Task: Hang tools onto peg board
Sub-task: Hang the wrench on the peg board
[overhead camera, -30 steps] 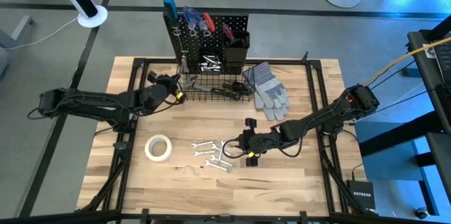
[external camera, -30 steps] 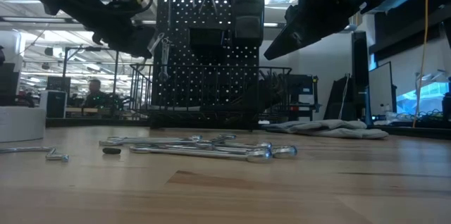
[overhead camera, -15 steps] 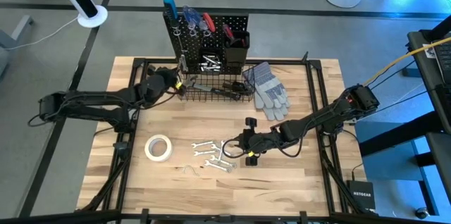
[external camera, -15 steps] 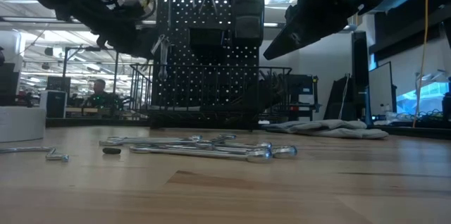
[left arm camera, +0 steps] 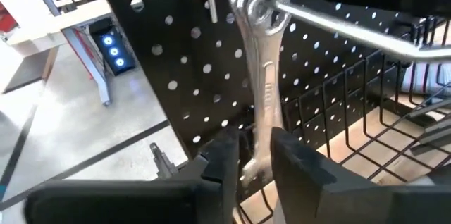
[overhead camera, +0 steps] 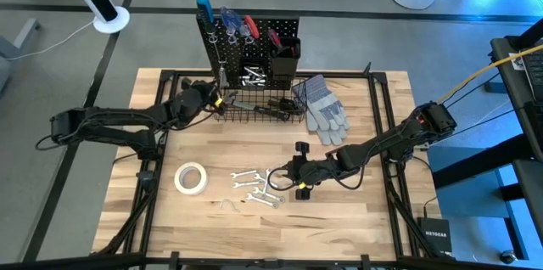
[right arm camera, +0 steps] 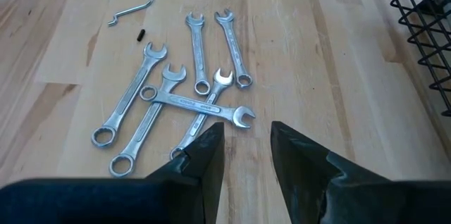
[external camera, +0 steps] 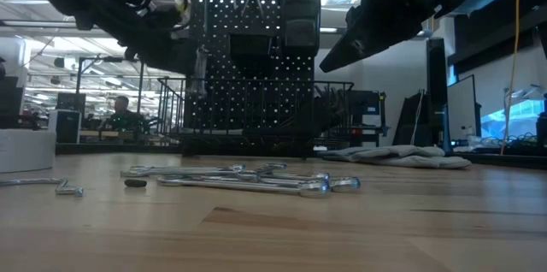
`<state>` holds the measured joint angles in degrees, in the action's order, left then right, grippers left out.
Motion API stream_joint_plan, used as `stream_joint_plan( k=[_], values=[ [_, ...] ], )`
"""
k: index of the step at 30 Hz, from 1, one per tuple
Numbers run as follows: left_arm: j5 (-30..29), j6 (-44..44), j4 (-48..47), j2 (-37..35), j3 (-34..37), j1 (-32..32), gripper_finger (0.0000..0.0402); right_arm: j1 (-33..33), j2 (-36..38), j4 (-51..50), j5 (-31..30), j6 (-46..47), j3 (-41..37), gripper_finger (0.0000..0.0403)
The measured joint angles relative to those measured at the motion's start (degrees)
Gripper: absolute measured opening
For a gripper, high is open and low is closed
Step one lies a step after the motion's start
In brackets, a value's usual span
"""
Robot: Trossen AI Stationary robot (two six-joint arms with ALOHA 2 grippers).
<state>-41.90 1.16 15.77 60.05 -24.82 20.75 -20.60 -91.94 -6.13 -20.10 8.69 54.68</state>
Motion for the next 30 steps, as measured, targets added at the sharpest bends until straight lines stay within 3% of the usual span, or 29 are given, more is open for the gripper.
stream_joint_plan(
  k=[6,11,15,20,24,30],
  values=[
    [3.2,-0.1,-2.4,-1.0,-1.7,-2.0,0.0130,0.0,0.0,0.0,0.0,0.0,0.0,0.0122],
    [3.9,0.7,-16.2,-5.0,-5.1,-6.0,0.0157,0.0,0.0,0.0,0.1,0.0,0.0,0.0122],
    [6.3,2.9,-27.2,-10.0,-6.8,-11.7,0.0160,0.0,0.0,0.0,0.1,0.1,0.0,0.0122],
    [7.3,8.3,-33.9,-15.8,-6.7,-21.7,0.0151,0.0,0.0,0.0,0.1,0.3,0.0,0.0122],
    [9.3,11.3,-35.1,-16.5,-6.6,-30.0,0.0148,0.0,0.0,0.4,0.1,0.4,0.0,0.0122],
    [10.6,12.3,-31.5,-11.7,-6.6,-39.2,0.0148,0.0,0.0,2.5,0.1,0.4,0.0,0.0122]
  ],
)
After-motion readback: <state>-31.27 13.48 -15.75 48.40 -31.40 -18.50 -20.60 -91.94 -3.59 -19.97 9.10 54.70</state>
